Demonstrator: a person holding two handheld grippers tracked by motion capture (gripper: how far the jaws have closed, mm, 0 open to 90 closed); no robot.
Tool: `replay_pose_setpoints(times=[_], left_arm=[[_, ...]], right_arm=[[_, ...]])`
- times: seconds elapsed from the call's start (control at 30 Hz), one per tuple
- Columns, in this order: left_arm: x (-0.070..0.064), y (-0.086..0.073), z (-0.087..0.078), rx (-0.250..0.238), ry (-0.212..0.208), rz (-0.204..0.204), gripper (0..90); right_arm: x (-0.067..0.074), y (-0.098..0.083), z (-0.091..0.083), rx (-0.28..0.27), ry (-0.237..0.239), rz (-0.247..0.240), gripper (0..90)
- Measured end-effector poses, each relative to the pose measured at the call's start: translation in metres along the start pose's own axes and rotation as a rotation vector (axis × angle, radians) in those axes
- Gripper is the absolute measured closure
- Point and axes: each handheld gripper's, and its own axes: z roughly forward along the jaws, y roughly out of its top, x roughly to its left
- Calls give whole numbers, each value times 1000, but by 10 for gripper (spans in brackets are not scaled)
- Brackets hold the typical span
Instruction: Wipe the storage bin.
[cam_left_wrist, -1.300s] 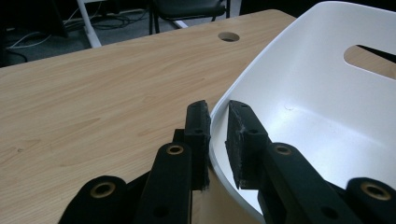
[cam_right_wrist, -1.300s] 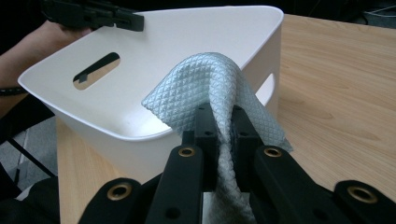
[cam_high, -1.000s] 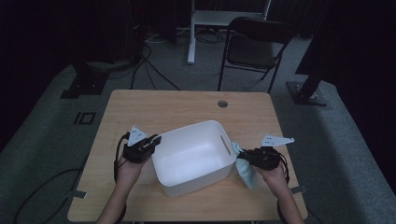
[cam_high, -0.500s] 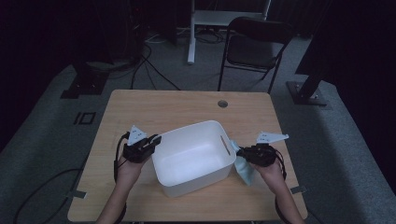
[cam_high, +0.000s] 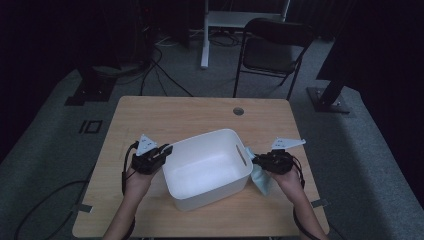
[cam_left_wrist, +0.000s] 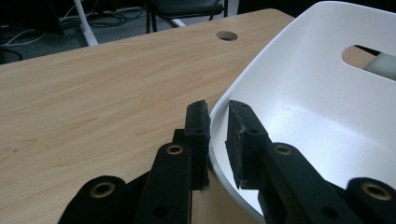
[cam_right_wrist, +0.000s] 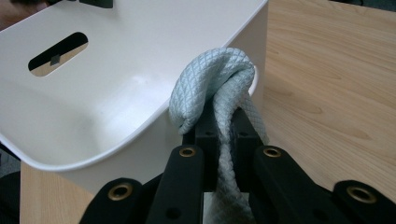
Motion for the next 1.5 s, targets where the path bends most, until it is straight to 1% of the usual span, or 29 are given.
replay_pose_setpoints(times=[0.03, 0.1, 0.17, 0.27, 0.43, 0.47, 0.6, 0.67, 0.7, 0.73, 0.83, 0.9, 0.93, 1.07, 1.13, 1.2, 1.33, 1.43, 1.5], left_arm=[[0, 0, 0, 0, -1, 0, 792], [0, 0, 0, 1, -4, 0, 792], [0, 0, 0, 0, -2, -1, 793], [0, 0, 0, -1, 1, -4, 793], [0, 0, 0, -1, 3, -2, 792], [0, 0, 0, -2, 1, -2, 792], [0, 0, 0, -1, -3, -2, 793], [0, 0, 0, -1, 0, 0, 793], [0, 0, 0, -1, 0, 0, 793], [-1, 0, 0, 0, 2, 0, 793], [-2, 0, 1, 1, 12, 0, 792], [-1, 0, 1, 0, 10, 0, 792], [-1, 0, 0, 0, 8, 0, 793], [-1, 0, 1, -1, 0, -2, 793], [-1, 0, 1, -2, -1, -4, 793], [-1, 0, 1, -2, 3, -6, 793], [-1, 0, 1, -5, 7, -6, 792], [-1, 0, 1, -5, 3, -5, 792], [-1, 0, 1, -3, 3, -3, 792]], right_arm=[[0, 1, -1, -3, -7, -3, 857], [-1, 4, -3, -31, -2, 6, 857], [-1, 9, -2, -19, -18, -14, 857], [-2, 11, 3, -5, -16, -20, 858], [-7, 7, 11, 7, -14, 10, 858], [-8, 7, 11, 9, -13, 9, 858], [-10, 14, 8, -23, -11, 16, 857], [-9, 19, 8, -11, -25, -4, 857], [-9, 19, 8, -11, -25, -4, 857], [-11, 20, 12, -2, -18, -2, 858], [-14, 17, 19, 15, -21, 12, 858], [-17, 14, 21, 13, -14, 27, 858], [-18, 14, 21, 13, -15, 26, 858], [-20, 22, 17, -33, -13, 34, 858], [-19, 27, 19, -10, -28, 11, 858], [-20, 29, 23, 6, -26, 9, 858], [-23, 23, 30, 16, -22, 35, 858], [-25, 23, 30, 15, -29, 33, 858], [-25, 27, 28, -3, -27, 36, 857]])
